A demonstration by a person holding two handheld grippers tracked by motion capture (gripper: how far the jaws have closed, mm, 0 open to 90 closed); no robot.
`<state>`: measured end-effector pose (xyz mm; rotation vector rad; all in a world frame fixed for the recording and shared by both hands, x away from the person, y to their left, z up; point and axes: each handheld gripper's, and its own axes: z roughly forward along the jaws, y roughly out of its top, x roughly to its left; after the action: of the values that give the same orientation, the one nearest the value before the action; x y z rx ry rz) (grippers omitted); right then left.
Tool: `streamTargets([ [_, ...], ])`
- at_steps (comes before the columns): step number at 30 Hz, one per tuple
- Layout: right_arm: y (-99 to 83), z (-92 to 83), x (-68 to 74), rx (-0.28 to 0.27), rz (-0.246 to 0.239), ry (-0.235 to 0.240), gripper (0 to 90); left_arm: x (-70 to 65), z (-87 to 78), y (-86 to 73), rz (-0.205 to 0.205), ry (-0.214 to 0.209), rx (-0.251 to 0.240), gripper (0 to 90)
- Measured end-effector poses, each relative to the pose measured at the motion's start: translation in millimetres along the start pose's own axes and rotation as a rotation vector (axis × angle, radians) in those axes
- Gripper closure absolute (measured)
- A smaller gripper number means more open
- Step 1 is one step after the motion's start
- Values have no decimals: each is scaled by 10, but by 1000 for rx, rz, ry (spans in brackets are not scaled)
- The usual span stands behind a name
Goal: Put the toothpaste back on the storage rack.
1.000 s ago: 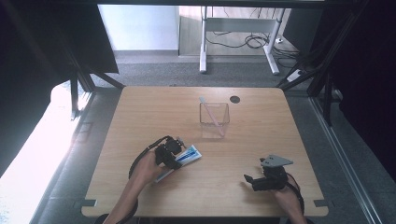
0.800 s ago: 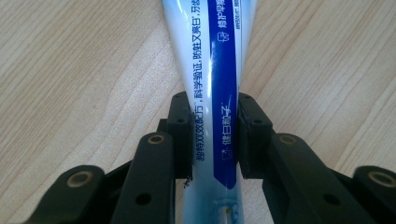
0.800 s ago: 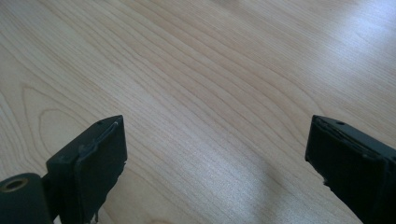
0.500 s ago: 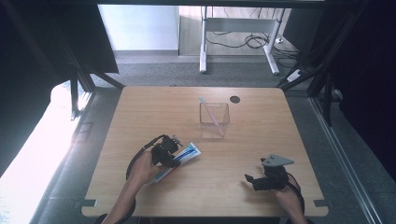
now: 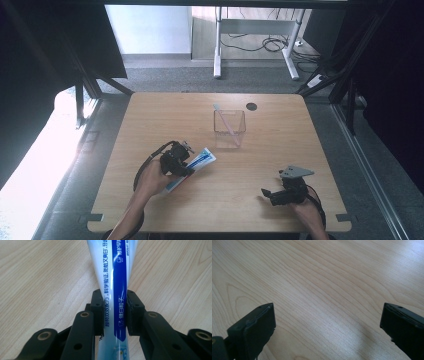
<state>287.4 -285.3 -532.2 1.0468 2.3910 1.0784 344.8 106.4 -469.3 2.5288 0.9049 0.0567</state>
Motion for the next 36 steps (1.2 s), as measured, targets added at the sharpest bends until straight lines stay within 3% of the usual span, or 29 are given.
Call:
streamTargets([
  [22,-11,8,-24,-5,14,15,0,15,-257,107,2,-2,-115,723],
  [36,-12,16,-13,5,9,17,0,8,-373,276,7,14,-162,724],
])
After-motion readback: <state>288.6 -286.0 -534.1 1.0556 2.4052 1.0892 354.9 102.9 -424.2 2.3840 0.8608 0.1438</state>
